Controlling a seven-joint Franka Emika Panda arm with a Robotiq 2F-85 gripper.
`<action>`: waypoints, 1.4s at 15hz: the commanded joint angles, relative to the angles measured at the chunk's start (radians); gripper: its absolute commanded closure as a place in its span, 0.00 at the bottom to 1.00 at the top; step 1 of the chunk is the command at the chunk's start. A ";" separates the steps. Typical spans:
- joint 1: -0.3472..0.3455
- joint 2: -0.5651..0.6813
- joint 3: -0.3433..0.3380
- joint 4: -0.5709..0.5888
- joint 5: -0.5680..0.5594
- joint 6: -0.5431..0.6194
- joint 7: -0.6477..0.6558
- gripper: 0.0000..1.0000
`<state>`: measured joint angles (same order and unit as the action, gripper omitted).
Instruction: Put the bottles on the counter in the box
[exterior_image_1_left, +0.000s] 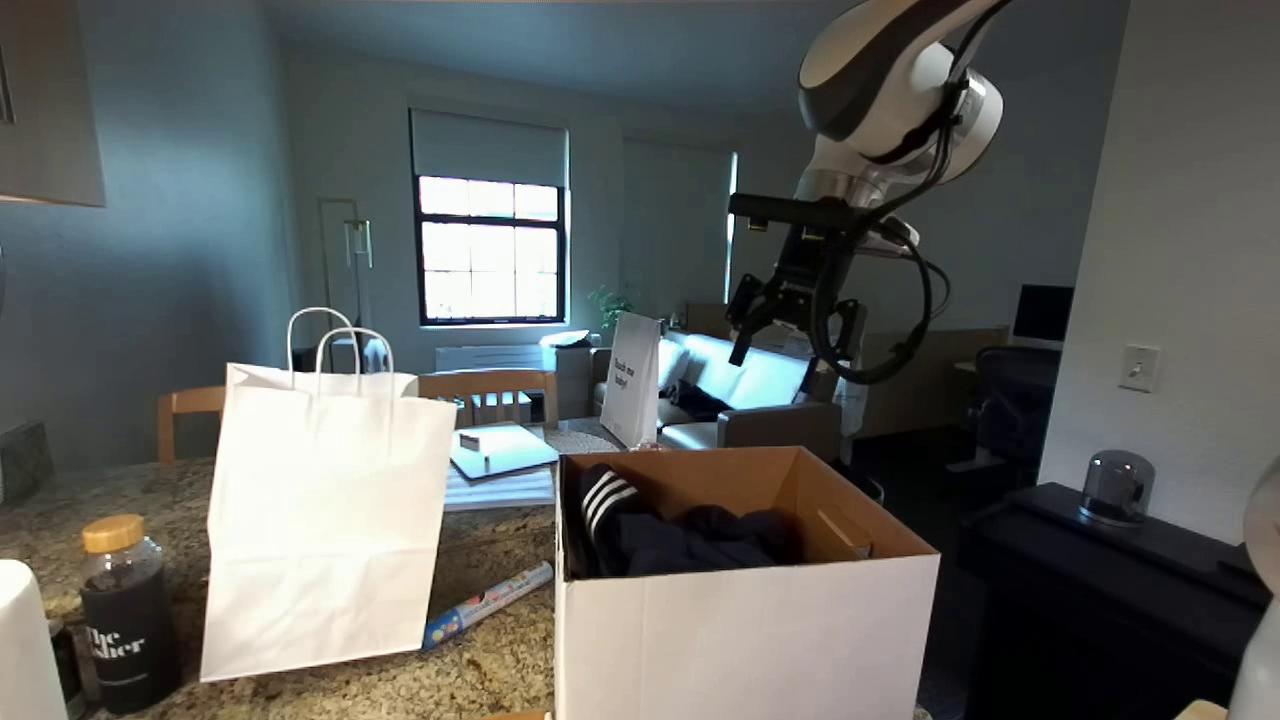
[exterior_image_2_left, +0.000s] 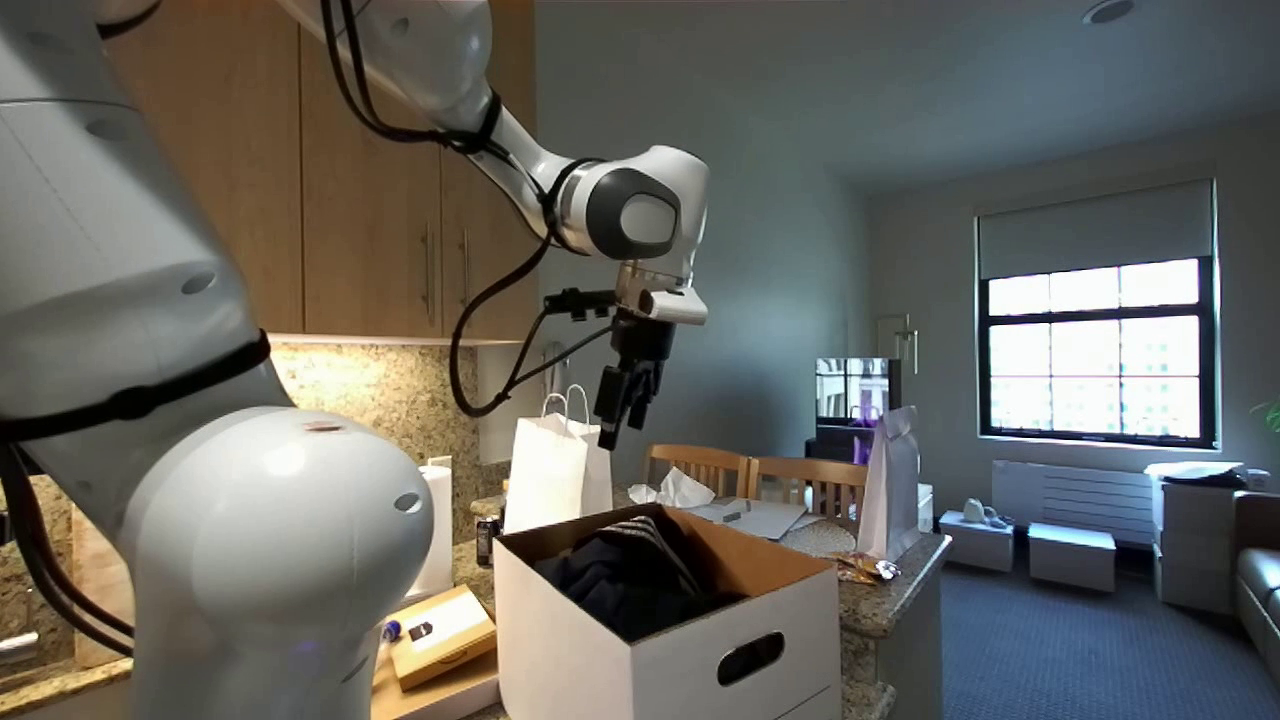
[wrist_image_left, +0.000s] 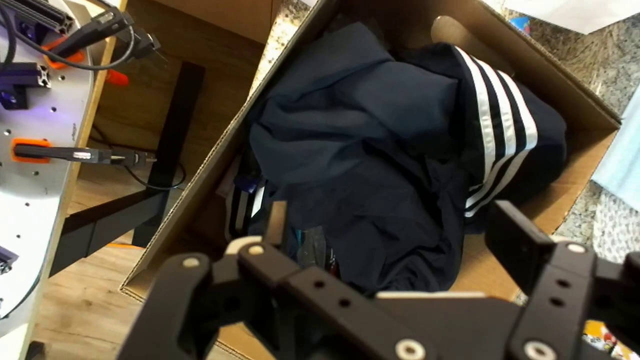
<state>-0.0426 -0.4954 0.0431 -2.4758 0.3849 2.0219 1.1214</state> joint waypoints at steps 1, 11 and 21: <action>-0.007 -0.006 0.010 0.002 0.002 -0.006 -0.020 0.00; 0.025 -0.027 0.125 -0.001 -0.044 0.022 0.043 0.00; 0.199 0.323 0.458 0.294 -0.303 0.066 0.216 0.00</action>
<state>0.1210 -0.3379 0.4382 -2.2915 0.2208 2.0693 1.2880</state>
